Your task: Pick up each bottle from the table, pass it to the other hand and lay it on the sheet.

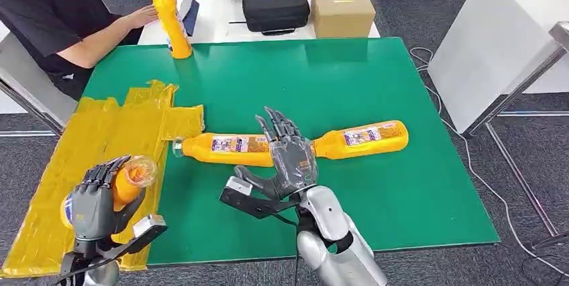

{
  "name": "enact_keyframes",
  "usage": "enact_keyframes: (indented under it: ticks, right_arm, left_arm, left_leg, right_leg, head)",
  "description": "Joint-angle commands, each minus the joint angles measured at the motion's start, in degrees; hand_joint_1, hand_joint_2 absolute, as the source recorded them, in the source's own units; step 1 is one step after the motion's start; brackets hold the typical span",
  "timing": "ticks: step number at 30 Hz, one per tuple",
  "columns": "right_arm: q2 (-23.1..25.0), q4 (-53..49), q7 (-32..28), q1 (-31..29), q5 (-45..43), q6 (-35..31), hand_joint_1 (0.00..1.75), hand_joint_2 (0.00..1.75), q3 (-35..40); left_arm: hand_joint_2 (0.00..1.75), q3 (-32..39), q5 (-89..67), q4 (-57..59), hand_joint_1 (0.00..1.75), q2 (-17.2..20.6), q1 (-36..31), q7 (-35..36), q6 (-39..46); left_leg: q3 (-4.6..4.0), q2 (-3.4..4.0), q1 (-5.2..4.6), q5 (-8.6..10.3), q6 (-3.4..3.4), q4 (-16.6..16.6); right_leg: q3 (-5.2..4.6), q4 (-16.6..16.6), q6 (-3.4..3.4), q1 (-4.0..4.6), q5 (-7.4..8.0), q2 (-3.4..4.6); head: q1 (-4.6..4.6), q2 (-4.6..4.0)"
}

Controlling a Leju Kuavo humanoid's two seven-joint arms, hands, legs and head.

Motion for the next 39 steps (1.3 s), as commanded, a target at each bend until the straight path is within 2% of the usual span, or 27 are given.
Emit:
enact_keyframes:
  ticks: [1,8,9,10,11,13,16,26,31,34,36,37,39]
  right_arm:
    - [-1.2,5.4,-1.8,-4.0,-0.6,-0.4,0.00,0.00,1.5]
    - [-0.9,8.5,-3.1,-5.2,-1.5,-0.5,0.00,0.00,2.9]
    - [-0.9,8.5,-3.1,-5.2,-1.5,-0.5,0.00,0.00,2.9]
    - [-0.8,9.0,-3.3,-5.7,-1.9,-0.5,0.00,0.00,3.2]
    - [-0.6,9.3,-3.3,-5.9,-2.3,-0.4,0.00,0.00,3.1]
    - [-0.8,9.3,-3.4,-6.4,-2.7,-0.3,0.00,0.00,3.5]
    - [-0.5,10.8,-3.2,-7.9,-3.4,0.3,0.00,0.00,3.4]
    - [-0.5,11.5,-2.6,-8.0,-4.1,0.3,0.00,0.00,2.5]
    - [-1.0,13.0,-1.9,-8.2,-4.4,0.9,0.00,0.00,1.8]
    - [-1.4,13.2,-2.2,-7.5,-5.0,0.8,0.00,0.00,1.5]
    - [-1.5,13.1,-2.3,-7.0,-5.1,0.7,0.00,0.00,1.5]
    - [-1.6,13.0,-2.3,-6.8,-5.2,0.9,0.00,0.00,1.5]
    - [-1.6,13.0,-2.3,-6.8,-5.2,0.9,0.00,0.00,1.5]
  left_arm:
    - [1.75,11.7,-6.6,16.2,1.75,-1.1,-1.7,-0.4,0.1]
    - [1.75,19.2,-10.8,22.2,1.73,-0.7,-2.5,-0.4,0.1]
    - [1.75,19.2,-10.8,22.2,0.37,-0.7,-2.5,-0.4,0.1]
    - [1.75,19.1,-12.0,23.1,0.00,-0.3,-2.4,-0.4,0.1]
    - [0.00,18.9,-12.7,23.6,0.00,-0.8,-2.4,-0.4,0.1]
    - [0.00,13.6,-10.1,23.0,0.00,0.7,-1.1,-0.4,0.1]
    - [0.00,9.7,-7.5,22.7,0.00,0.9,-0.2,-0.4,0.1]
    - [0.00,5.9,-5.1,23.1,0.00,1.2,-0.4,-0.4,0.1]
    - [0.00,-6.6,10.3,20.2,0.00,3.4,0.1,-0.4,0.1]
    - [0.00,-14.5,21.7,11.0,0.00,5.5,2.3,-0.4,0.1]
    - [0.00,-15.3,22.7,10.2,0.00,5.7,2.6,-0.4,0.1]
    - [0.00,-19.8,32.6,3.4,0.00,7.3,4.0,-0.4,0.1]
    - [0.00,-19.8,32.6,3.4,0.00,7.3,4.0,-0.4,0.1]
  left_leg:
    - [0.35,0.29,0.01,-0.07,-0.15,-0.2]
    - [0.44,0.41,0.04,-0.09,-0.21,-0.2]
    - [0.38,0.32,-0.02,-0.05,-0.14,-0.2]
    - [0.45,0.34,0.02,-0.07,-0.19,-0.2]
    - [0.38,0.21,-0.02,-0.03,-0.13,-0.1]
    - [0.36,0.17,-0.03,-0.02,-0.13,-0.1]
    - [0.31,0.13,0.04,-0.04,-0.15,-0.1]
    - [0.28,0.03,-0.03,0.00,-0.10,-0.1]
    - [0.27,-0.09,-0.04,0.02,-0.13,-0.1]
    - [0.21,-0.07,0.02,0.00,-0.16,0.0]
    - [0.15,-0.10,0.04,0.00,-0.13,0.0]
    - [0.18,-0.12,0.08,-0.03,-0.19,0.0]
    - [0.14,-0.09,0.05,-0.02,-0.13,0.0]
  right_leg:
    - [0.28,-0.2,-0.02,0.00,0.02,0.26]
    - [0.38,-0.2,-0.06,0.04,0.05,0.37]
    - [0.31,-0.1,-0.04,-0.01,0.03,0.31]
    - [0.37,-0.1,-0.06,0.03,0.03,0.31]
    - [0.31,-0.1,-0.04,0.00,0.02,0.20]
    - [0.29,-0.1,-0.04,0.00,0.01,0.15]
    - [0.28,0.0,-0.02,0.08,-0.02,0.10]
    - [0.30,0.0,-0.01,-0.01,-0.01,0.03]
    - [0.33,0.0,-0.02,-0.02,-0.02,-0.08]
    - [0.29,0.0,-0.03,0.03,-0.01,-0.07]
    - [0.25,0.0,-0.03,0.05,-0.01,-0.10]
    - [0.30,0.0,-0.04,0.08,-0.04,-0.13]
    - [0.23,0.0,-0.03,0.06,-0.03,-0.09]
  head:
    - [0.00,0.00]
    - [0.00,0.00]
    - [0.00,0.00]
    - [0.02,0.00]
    - [0.00,0.00]
    - [0.00,0.00]
    - [0.02,0.00]
    - [0.00,0.00]
    - [0.00,0.02]
    - [0.00,0.00]
    - [0.00,0.00]
    - [0.02,0.00]
    - [0.00,0.00]
